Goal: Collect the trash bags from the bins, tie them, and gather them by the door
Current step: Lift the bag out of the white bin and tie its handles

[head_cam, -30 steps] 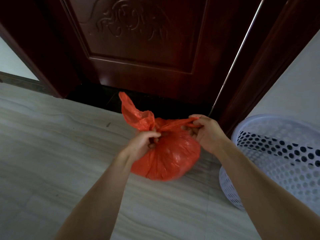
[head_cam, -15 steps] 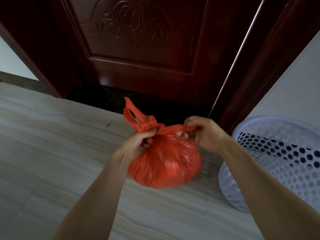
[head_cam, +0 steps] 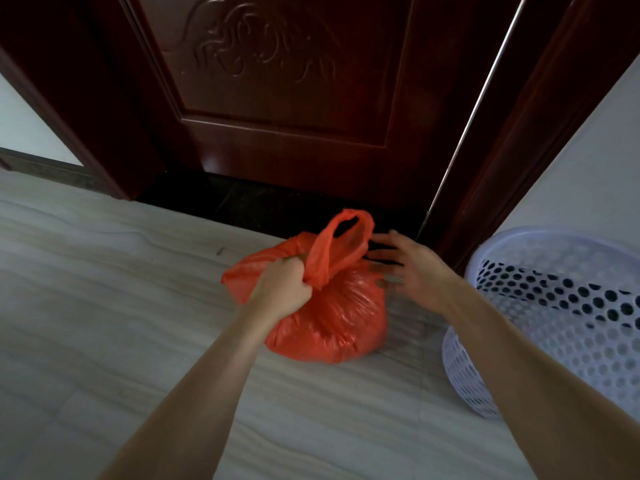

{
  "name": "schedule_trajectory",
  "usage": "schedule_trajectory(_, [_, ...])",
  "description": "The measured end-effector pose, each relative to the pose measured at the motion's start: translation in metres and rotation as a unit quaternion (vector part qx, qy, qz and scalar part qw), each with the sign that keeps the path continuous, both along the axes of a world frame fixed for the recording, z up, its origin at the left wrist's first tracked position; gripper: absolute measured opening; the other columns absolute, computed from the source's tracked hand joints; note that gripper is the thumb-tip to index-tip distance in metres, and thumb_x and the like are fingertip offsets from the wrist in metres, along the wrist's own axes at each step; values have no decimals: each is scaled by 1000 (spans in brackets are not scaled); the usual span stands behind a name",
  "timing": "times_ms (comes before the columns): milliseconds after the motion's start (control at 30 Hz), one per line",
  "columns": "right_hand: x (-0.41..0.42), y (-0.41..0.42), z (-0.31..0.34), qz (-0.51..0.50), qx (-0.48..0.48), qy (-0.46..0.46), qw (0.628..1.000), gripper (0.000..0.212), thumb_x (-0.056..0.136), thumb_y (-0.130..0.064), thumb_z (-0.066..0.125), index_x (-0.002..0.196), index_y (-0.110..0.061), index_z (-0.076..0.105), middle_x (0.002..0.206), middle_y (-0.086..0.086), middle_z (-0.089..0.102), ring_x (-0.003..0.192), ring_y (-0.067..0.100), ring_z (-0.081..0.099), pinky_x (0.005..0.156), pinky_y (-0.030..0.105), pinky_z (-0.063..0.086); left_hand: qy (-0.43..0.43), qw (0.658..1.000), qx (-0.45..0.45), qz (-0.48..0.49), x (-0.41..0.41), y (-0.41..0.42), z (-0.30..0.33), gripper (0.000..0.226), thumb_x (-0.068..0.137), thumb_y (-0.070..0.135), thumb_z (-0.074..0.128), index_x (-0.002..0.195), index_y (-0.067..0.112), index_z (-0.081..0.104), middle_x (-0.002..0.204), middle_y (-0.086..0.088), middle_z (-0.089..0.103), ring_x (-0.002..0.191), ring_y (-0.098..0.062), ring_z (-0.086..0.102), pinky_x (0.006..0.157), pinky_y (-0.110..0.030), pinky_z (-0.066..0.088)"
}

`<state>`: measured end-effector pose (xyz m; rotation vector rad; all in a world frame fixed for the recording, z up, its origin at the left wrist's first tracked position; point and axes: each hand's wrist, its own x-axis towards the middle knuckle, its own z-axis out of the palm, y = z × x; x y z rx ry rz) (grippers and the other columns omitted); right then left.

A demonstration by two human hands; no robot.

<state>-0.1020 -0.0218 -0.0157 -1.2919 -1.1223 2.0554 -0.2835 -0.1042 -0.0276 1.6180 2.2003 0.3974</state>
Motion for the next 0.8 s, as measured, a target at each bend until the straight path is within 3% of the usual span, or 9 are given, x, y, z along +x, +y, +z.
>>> schedule_trajectory(100, [-5, -5, 6, 97, -26, 28, 995, 44, 79, -61, 45, 89, -24, 69, 82, -2, 72, 82, 18, 66, 77, 35, 53, 28, 996, -2, -80, 4, 0, -3, 40, 76, 4, 51, 116, 10, 57, 118, -17, 62, 106, -37, 59, 85, -36, 47])
schedule_trajectory(200, [-15, -8, 0, 193, -43, 16, 980, 64, 59, -69, 50, 98, -22, 68, 98, 1, 72, 95, 20, 66, 85, 38, 52, 14, 993, -29, -116, 3, 2, -7, 48, 74, 8, 51, 122, 10, 56, 127, -17, 56, 114, -34, 56, 94, -35, 47])
schedule_trajectory(267, [-19, -9, -1, 220, -47, -7, 974, 57, 59, -62, 57, 91, -17, 68, 89, 4, 71, 81, 18, 69, 73, 32, 56, -49, 993, -18, -109, 2, 0, -2, 42, 75, 14, 48, 115, 9, 60, 121, -13, 61, 114, -27, 58, 93, -25, 43])
schedule_trajectory(400, [-20, -16, -11, 277, 15, -130, 952, 13, 79, -25, 69, 78, -14, 62, 61, -2, 63, 46, 3, 60, 46, 19, 50, -74, 995, 7, -69, -4, -3, 2, 50, 78, -10, 40, 121, 12, 56, 123, -7, 61, 116, -21, 55, 81, -10, 31])
schedule_trajectory(500, [-22, -18, -21, 293, 140, -282, 903, 20, 76, -14, 68, 93, -18, 60, 81, 0, 62, 65, 8, 61, 57, 25, 52, -83, 995, -8, -59, -9, -3, -1, 49, 81, -9, 40, 122, 15, 55, 121, -6, 60, 113, -19, 55, 75, -7, 29])
schedule_trajectory(567, [-24, -19, -23, 328, 191, -349, 857, 38, 75, -14, 67, 111, -16, 58, 90, 3, 60, 78, 15, 58, 66, 27, 50, -85, 994, -28, -60, -10, -1, -3, 47, 83, -7, 40, 122, 16, 54, 123, -8, 58, 118, -19, 52, 82, -11, 32])
schedule_trajectory(633, [-23, -19, -19, 333, 224, -374, 836, 31, 79, -12, 61, 110, -11, 62, 77, -1, 58, 71, 13, 55, 58, 21, 43, -79, 996, -26, -42, -11, -1, -5, 44, 84, -6, 44, 120, 17, 54, 121, -10, 58, 117, -21, 53, 89, -19, 37])
schedule_trajectory(700, [-21, -18, -16, 306, 246, -369, 842, 22, 83, -9, 56, 101, -5, 68, 66, -3, 54, 62, 10, 52, 56, 21, 40, -65, 998, -3, -13, -10, -2, -8, 40, 84, -3, 50, 118, 18, 54, 118, -11, 61, 114, -25, 57, 94, -29, 45])
schedule_trajectory(800, [-20, -19, -14, 275, 266, -358, 852, 20, 84, -9, 53, 95, -2, 69, 74, 4, 60, 68, 14, 55, 63, 27, 44, -18, 1000, 18, -3, -6, -3, -7, 39, 85, 3, 50, 120, 19, 52, 116, -9, 64, 111, -28, 59, 94, -40, 48])
